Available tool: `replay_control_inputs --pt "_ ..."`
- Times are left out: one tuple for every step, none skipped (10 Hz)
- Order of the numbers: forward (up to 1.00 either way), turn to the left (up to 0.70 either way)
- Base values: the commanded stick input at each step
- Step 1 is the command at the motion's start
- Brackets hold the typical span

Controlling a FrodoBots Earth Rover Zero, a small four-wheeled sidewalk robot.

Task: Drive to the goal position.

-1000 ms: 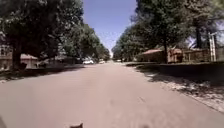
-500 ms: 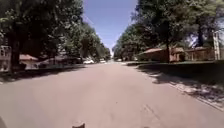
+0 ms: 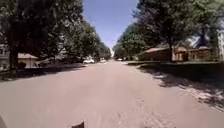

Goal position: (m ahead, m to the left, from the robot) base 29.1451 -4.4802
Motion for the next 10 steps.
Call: replay_control_inputs --pt "0.70 0.00" --pt "0.70 0.00" --pt "0.70 0.00" --pt "0.70 0.00" --pt "0.70 0.00" --pt "0.70 0.00" --pt "0.70 0.00" --pt "0.70 0.00" --pt "0.70 0.00" --pt "0.70 0.00"
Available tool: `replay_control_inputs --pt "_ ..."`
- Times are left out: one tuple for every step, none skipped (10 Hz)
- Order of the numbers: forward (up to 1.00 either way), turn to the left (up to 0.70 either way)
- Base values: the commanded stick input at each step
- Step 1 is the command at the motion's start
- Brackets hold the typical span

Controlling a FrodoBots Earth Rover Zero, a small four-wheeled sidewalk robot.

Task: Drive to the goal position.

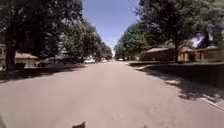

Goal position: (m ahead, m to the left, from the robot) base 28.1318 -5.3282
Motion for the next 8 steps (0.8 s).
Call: replay_control_inputs --pt "0.70 0.00" --pt "0.70 0.00" --pt "0.70 0.00" --pt "0.70 0.00" --pt "0.70 0.00" --pt "0.70 0.00" --pt "0.70 0.00" --pt "0.70 0.00"
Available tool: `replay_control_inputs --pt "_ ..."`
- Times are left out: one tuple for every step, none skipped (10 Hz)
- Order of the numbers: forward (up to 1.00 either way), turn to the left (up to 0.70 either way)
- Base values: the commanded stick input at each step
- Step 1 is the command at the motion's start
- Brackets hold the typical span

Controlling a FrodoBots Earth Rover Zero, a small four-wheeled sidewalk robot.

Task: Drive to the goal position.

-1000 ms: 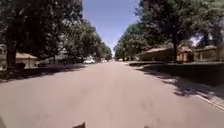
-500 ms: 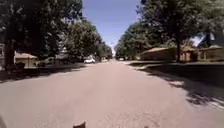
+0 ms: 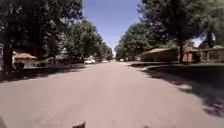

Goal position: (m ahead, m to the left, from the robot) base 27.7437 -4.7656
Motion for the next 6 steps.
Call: replay_control_inputs --pt "0.70 0.00" --pt "0.70 0.00" --pt "0.70 0.00" --pt "0.70 0.00" --pt "0.70 0.00" --pt "0.70 0.00"
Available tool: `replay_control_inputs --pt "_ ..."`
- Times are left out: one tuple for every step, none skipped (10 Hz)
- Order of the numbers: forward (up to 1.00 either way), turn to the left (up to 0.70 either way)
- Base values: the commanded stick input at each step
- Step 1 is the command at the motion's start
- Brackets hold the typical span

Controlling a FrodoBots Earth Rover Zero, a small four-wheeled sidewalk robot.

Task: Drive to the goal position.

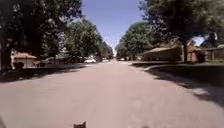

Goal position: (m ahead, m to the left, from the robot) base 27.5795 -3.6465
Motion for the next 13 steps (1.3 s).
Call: replay_control_inputs --pt "0.70 0.00" --pt "0.70 0.00" --pt "0.70 0.00" --pt "0.70 0.00" --pt "0.70 -0.02" --pt "0.70 -0.11" --pt "0.70 -0.35" --pt "0.70 -0.35" --pt "0.70 -0.35" --pt "0.70 -0.35" --pt "0.70 -0.35" --pt "0.70 -0.35" --pt "0.70 -0.22"
